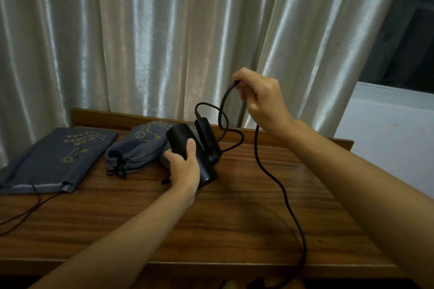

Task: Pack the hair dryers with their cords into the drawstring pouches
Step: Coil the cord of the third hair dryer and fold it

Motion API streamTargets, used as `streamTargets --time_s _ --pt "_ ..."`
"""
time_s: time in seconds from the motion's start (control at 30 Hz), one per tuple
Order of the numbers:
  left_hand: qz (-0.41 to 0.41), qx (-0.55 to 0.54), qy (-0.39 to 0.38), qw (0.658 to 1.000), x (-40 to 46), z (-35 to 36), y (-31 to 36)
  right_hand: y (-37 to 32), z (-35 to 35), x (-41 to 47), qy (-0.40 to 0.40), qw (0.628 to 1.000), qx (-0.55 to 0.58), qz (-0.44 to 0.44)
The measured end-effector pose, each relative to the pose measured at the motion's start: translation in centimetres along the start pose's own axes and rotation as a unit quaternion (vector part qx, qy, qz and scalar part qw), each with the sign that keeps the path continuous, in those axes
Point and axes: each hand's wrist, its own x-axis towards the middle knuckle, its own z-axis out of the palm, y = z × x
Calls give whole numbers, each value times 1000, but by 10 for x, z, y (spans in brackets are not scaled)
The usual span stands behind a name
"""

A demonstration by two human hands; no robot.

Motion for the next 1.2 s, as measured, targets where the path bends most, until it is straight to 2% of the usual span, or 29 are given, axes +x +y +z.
streamTargets --time_s 0.1,0.27,0.33,0.5,0.63,0.77,0.9,1.0,1.1,1.2 --pt "-65 -63 14 996 2 5 8 -20 2 2 -45 998 20 -47" --pt "-153 -119 84 978 9 9 14 -50 3 0 -80 988 43 -128" --pt "-137 -117 84 980 12 6 12 -59 5 -1 -71 986 57 -142" --pt "-44 -37 42 997 18 -1 3 -69 8 4 -41 986 99 -125" --pt "-33 -96 63 993 14 1 9 -74 14 -5 -40 985 118 -117" --pt "-51 -129 68 988 17 -2 14 -68 18 -14 -34 985 166 -28" --pt "-81 -163 80 980 17 -7 13 -51 22 -34 -82 979 155 104" --pt "-89 -176 91 976 19 -10 15 -44 25 -48 -108 960 180 187" --pt "-71 -175 96 977 17 -11 16 -47 25 -50 -114 940 221 233" --pt "-28 -113 89 989 16 -9 15 -57 27 -46 -118 900 315 276"
